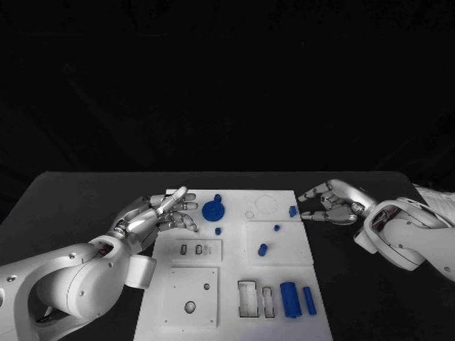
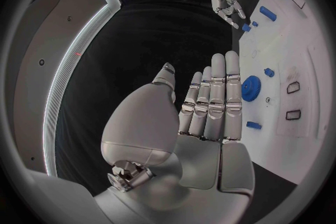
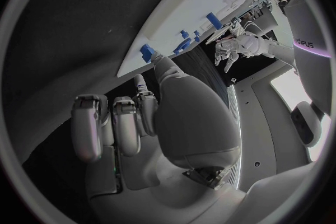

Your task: Assemble the parts on the task board

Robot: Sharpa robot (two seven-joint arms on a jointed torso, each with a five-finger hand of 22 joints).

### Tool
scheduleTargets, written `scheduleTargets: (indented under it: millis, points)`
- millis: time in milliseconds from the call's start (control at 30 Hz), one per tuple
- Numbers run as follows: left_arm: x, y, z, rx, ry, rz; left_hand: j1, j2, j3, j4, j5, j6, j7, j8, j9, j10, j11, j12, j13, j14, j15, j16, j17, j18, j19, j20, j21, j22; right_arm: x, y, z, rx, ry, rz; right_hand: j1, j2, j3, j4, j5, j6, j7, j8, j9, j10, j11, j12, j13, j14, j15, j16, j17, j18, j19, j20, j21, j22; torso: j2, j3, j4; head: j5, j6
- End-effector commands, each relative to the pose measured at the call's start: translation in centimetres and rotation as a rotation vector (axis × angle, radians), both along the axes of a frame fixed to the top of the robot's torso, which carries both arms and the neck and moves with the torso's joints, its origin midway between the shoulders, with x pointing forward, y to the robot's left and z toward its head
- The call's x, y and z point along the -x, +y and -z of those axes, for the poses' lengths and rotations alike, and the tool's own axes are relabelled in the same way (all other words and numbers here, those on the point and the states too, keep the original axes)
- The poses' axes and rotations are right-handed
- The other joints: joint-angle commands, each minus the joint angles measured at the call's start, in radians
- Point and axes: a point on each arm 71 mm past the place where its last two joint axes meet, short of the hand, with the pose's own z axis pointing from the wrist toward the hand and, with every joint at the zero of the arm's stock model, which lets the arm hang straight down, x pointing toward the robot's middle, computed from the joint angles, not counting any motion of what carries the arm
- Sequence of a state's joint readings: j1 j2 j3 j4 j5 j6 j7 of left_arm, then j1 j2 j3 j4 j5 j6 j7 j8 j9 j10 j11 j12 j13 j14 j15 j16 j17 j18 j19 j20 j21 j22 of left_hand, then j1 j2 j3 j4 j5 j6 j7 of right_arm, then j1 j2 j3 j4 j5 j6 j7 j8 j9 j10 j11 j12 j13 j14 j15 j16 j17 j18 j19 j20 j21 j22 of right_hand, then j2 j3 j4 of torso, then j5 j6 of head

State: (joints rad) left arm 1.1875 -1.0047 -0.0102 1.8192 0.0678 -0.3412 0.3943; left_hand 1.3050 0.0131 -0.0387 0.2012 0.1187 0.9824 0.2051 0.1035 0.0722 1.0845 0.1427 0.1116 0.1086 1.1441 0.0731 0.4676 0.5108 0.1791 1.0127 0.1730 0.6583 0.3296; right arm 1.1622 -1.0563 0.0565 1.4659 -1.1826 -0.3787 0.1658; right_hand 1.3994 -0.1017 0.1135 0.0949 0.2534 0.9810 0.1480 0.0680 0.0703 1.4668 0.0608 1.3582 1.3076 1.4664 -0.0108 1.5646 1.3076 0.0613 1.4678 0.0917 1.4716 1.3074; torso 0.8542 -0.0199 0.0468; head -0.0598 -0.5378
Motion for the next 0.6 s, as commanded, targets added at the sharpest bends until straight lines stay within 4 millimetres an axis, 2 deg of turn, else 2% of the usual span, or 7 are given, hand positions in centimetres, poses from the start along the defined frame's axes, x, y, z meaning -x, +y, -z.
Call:
scheduleTargets:
  millis: [33, 100, 600]
  points:
    - [0.0, -0.2, -0.1, 0.013, -0.006, 0.021, 0.006, 0.008, 0.002, -0.005, 0.000, -0.004, -0.001, -0.006, 0.000, -0.008, -0.001, -0.006, 0.001, -0.005, 0.000, -0.004, 0.001, 0.003, -0.007, 0.003, -0.001, -0.002, -0.1, 0.3, 0.4, 0.008, 0.028, -0.015, -0.001, -0.009, -0.001, -0.003, -0.006, -0.006, 0.003, -0.005, -0.002, 0.001, 0.000, -0.001, 0.129, 0.104, -0.004, 0.006, 0.263, -0.014, 0.009, -0.005, -0.004, 0.036, 0.000, -0.0018, 0.0003, 0.000, -0.003]
    - [0.0, -0.2, -0.1, 0.013, -0.006, 0.021, 0.006, 0.008, 0.002, -0.005, 0.000, -0.004, -0.001, -0.006, 0.000, -0.008, -0.001, -0.006, 0.001, -0.005, 0.000, -0.004, 0.001, 0.003, -0.007, 0.003, -0.001, -0.002, -0.2, 0.4, 0.6, 0.009, 0.029, -0.014, -0.002, -0.007, 0.000, -0.002, -0.007, -0.006, 0.003, -0.004, -0.001, 0.002, 0.000, 0.000, 0.130, 0.104, -0.004, 0.006, 0.263, -0.014, 0.009, -0.005, -0.004, 0.036, 0.000, -0.0031, 0.0005, -0.001, -0.004]
    - [0.0, -0.3, -0.1, 0.014, -0.005, 0.023, 0.006, 0.008, 0.002, -0.005, 0.000, -0.004, -0.001, -0.006, 0.000, -0.008, -0.001, -0.006, 0.001, -0.005, 0.000, -0.004, 0.001, 0.003, -0.007, 0.003, -0.001, -0.002, -0.9, 1.6, 1.0, 0.005, 0.030, -0.010, -0.012, 0.015, 0.006, 0.003, -0.007, 0.003, 0.002, 0.000, 0.001, 0.006, 0.000, 0.007, 0.135, 0.104, -0.004, 0.006, 0.263, -0.015, 0.012, -0.004, -0.001, 0.042, -0.001, -0.0049, 0.0014, -0.002, -0.006]
